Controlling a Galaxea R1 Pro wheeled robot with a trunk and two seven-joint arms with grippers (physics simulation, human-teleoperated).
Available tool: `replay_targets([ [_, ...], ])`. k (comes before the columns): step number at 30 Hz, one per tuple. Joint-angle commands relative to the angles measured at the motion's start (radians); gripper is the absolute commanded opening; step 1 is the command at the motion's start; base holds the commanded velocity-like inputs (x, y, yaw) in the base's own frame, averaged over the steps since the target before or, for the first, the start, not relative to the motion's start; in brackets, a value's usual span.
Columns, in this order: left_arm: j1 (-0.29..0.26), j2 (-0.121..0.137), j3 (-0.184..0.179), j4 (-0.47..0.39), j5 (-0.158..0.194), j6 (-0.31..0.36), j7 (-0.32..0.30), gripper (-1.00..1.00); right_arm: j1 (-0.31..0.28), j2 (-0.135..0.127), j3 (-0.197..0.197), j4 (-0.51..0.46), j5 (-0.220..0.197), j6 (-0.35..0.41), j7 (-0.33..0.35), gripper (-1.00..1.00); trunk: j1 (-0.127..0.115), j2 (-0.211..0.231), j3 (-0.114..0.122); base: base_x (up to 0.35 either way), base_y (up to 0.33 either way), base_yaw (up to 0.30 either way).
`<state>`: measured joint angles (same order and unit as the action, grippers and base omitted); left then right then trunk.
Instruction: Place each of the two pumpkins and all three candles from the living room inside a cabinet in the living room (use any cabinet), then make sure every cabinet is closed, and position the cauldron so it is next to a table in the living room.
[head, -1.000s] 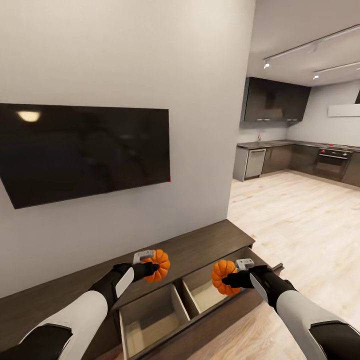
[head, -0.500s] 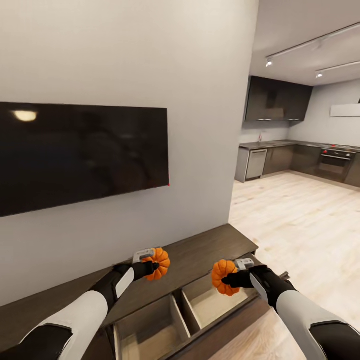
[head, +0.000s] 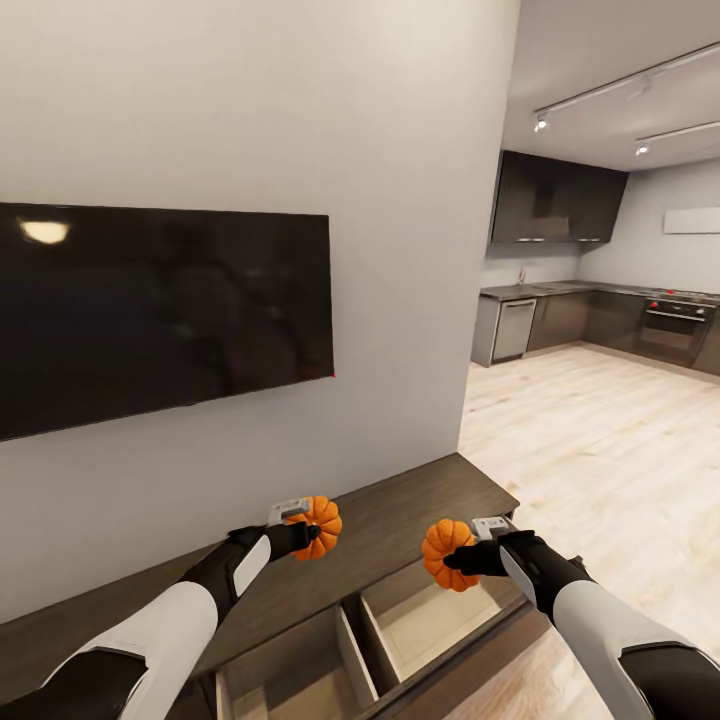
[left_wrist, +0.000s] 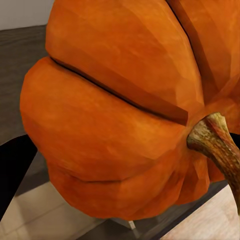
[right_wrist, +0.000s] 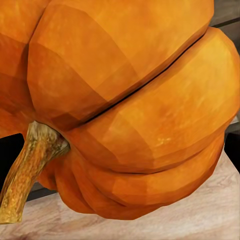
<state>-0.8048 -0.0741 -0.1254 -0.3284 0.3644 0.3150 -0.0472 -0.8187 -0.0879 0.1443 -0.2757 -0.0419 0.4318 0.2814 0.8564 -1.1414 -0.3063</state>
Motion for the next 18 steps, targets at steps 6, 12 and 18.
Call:
replay_targets([
  [6,-0.001,0.000,-0.003,-0.001,0.002,0.004,0.001,-1.00,0.000,-0.001,0.008,-0.002,-0.007,0.005,0.001,-1.00,0.000,-0.001,-0.001,0.000,0.000,0.000],
  [12,-0.001,-0.001,-0.003,-0.001,0.002,0.004,0.001,-1.00,0.000,0.000,0.010,-0.002,-0.007,0.005,-0.002,-1.00,0.000,-0.001,-0.001,0.000,0.000,0.000],
  [18,-0.001,-0.001,-0.003,-0.002,0.002,0.004,0.001,-1.00,0.001,0.000,0.008,-0.002,-0.007,0.005,-0.003,-1.00,0.000,-0.001,-0.001,0.000,0.000,0.000],
])
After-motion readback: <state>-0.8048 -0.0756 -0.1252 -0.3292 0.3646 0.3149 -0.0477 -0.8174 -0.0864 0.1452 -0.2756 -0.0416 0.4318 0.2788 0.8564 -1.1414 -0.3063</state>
